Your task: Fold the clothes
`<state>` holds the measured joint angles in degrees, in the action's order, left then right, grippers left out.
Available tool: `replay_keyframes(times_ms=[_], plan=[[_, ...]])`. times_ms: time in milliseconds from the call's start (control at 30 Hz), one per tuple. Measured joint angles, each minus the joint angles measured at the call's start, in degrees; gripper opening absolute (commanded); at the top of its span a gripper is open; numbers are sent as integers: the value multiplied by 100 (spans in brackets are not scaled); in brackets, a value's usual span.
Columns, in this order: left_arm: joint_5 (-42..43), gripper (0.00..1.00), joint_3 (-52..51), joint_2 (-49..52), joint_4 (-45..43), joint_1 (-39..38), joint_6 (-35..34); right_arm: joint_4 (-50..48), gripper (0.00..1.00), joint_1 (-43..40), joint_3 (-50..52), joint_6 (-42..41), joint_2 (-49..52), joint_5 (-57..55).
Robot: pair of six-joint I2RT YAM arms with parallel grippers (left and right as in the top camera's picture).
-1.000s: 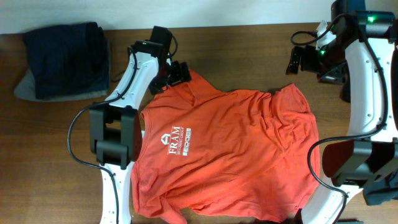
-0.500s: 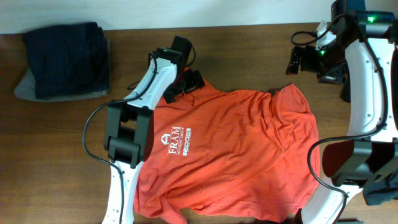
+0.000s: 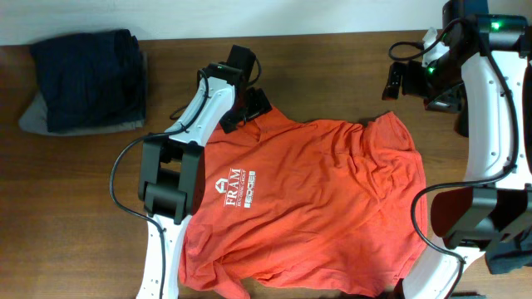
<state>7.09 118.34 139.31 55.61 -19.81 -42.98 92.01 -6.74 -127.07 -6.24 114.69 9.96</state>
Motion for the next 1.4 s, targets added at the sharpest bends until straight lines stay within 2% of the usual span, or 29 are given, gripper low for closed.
replay_keyframes(times_ms=[33,267,400,433,567,733,867,933,1000,1033,1100,1233,1400], plan=[[-31,82,0,0,-2,0,0,0,99,0,0,0,0,0],[-227,64,0,0,-52,0,-46,0,99,0,0,0,0,0],[-310,49,0,0,-107,0,-63,2,99,0,0,2,0,0],[-332,42,0,0,-125,0,-55,2,99,0,0,2,0,0],[-407,29,-2,0,-267,2,-68,2,99,0,0,2,0,0],[-437,19,0,0,-474,2,-70,2,99,0,0,0,0,0],[-439,20,-2,0,-542,2,-59,2,99,0,0,4,0,0],[-439,30,-2,0,-522,2,-37,2,99,0,0,0,0,0],[-439,36,-2,0,-439,2,-50,7,99,0,0,0,0,0],[-448,45,-2,0,-402,2,-48,13,99,0,0,2,0,0],[-527,50,0,0,-363,2,-20,20,99,0,0,2,0,0],[-741,52,4,0,-140,17,-17,20,99,-2,0,-2,0,0],[-968,56,345,0,586,83,-15,22,98,0,0,4,0,0]])
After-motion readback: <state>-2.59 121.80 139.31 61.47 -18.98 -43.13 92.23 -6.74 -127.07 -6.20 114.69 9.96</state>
